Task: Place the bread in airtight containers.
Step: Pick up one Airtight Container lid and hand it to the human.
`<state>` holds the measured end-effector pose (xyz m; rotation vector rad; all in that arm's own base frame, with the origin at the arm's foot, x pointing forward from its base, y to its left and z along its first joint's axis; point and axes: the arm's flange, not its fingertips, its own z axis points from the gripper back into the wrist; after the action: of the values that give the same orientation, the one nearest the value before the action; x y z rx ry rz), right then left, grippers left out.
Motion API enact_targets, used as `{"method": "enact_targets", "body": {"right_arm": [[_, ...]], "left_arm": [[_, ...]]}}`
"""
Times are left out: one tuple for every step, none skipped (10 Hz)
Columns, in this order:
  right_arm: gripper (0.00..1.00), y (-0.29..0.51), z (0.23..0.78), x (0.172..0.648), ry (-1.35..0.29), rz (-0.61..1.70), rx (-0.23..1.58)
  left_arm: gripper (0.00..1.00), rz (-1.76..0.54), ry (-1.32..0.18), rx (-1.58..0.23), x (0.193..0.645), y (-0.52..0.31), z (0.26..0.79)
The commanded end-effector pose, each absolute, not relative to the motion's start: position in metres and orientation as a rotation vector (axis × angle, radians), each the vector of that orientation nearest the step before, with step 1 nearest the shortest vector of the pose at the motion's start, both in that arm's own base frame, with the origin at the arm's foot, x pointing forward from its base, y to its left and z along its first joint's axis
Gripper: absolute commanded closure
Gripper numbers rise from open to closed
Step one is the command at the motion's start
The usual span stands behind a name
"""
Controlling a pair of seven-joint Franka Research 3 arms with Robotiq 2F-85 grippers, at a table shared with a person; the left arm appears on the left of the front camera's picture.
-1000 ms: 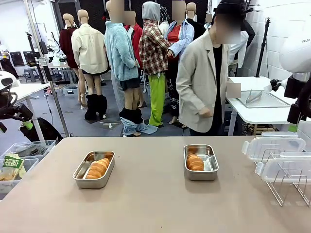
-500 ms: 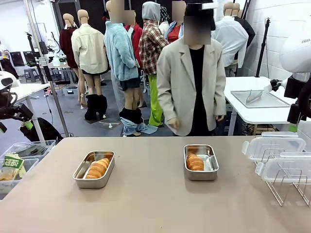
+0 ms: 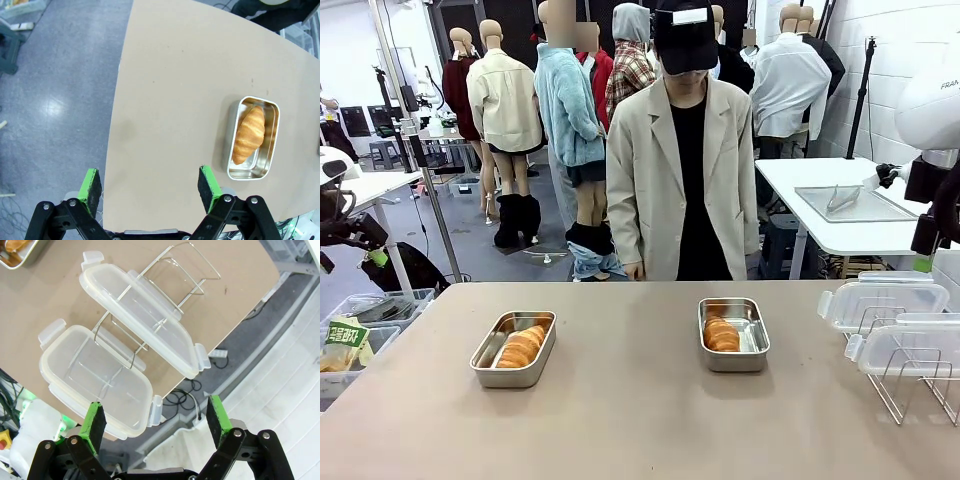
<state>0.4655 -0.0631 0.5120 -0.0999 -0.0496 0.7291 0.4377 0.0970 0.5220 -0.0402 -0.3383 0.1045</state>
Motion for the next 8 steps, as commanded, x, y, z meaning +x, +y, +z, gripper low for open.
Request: {"method": "enact_targets", "body": {"right_arm": [[0.00,-0.0621,0.5138,0.4651,-0.041,0.716,-0.095],[0.00,-0.0621,0.5138,0.4651,-0.041,0.716,-0.095],[0.00,-0.0621,0.5138,0.4651,-0.041,0.716,-0.095],[0.00,-0.0621,0.5138,0.4651,-0.041,0.716,-0.095],[0.00,-0.0621,0.5138,0.4651,-0.041,0.716,-0.095],[0.00,-0.0621,0.5138,0.4651,-0.041,0.716,-0.095],[0.00,-0.0621,0.5138,0.4651,-0.041,0.716,-0.095],[0.00,-0.0621,0.5138,0.4651,-0.041,0.716,-0.095]], "left_arm": [[0.00,0.107,-0.339,-0.032,0.4377,0.0984,0.5229],[0.00,0.107,-0.339,-0.032,0.4377,0.0984,0.5229],[0.00,0.107,-0.339,-0.032,0.4377,0.0984,0.5229],[0.00,0.107,-0.339,-0.032,0.4377,0.0984,0.5229],[0.00,0.107,-0.339,-0.032,0.4377,0.0984,0.5229],[0.00,0.107,-0.339,-0.032,0.4377,0.0984,0.5229],[0.00,0.107,-0.339,-0.032,0.4377,0.0984,0.5229],[0.00,0.107,-0.339,-0.032,0.4377,0.0984,0.5229]]}}
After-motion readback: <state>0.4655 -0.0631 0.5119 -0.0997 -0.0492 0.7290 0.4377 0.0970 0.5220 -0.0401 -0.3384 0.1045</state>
